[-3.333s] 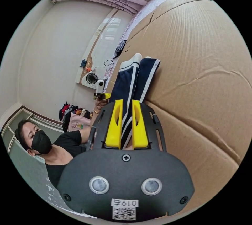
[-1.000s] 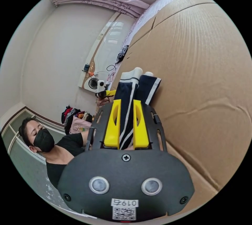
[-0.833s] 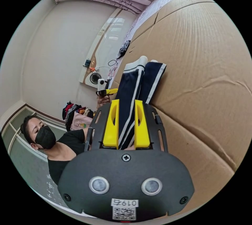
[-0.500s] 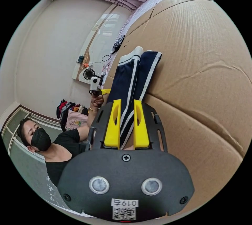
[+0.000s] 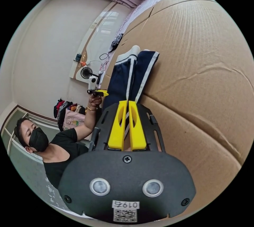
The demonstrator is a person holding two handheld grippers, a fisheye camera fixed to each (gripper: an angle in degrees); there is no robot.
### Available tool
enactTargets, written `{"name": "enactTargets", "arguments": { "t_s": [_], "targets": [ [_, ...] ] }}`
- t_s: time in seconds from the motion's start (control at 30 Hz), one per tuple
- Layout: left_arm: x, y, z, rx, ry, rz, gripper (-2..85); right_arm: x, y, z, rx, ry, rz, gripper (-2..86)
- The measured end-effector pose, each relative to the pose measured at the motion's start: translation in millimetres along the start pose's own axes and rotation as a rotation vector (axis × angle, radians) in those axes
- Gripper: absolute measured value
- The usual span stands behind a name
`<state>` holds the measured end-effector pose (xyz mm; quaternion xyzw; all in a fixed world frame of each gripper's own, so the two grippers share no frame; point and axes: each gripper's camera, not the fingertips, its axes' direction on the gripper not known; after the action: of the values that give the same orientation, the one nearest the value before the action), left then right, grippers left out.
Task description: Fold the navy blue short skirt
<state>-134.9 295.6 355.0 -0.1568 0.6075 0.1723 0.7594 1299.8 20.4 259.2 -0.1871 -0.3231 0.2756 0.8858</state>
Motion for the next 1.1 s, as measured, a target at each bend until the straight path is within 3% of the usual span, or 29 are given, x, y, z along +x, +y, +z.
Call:
{"name": "enactTargets", "arguments": {
  "t_s": [0.33, 0.47, 1.1],
  "targets": [
    [15.6, 53.0, -21.2, 0.046, 0.037, -0.031, 8.2, -65.6, 105.2, -17.8, 0.127, -0.011, 0.014, 6.2],
    [14.8, 105.9, -20.4, 0.159, 0.098, -0.090, 8.7, -90.3, 150.1, -15.0, 0.181, -0.018, 0.003, 5.8],
    [32.7, 169.0, -6.3, 0.162, 0.091, -0.078, 6.0, -126.0, 190.1, -6.7, 0.185, -0.058, 0.026, 4.8]
  ]
}}
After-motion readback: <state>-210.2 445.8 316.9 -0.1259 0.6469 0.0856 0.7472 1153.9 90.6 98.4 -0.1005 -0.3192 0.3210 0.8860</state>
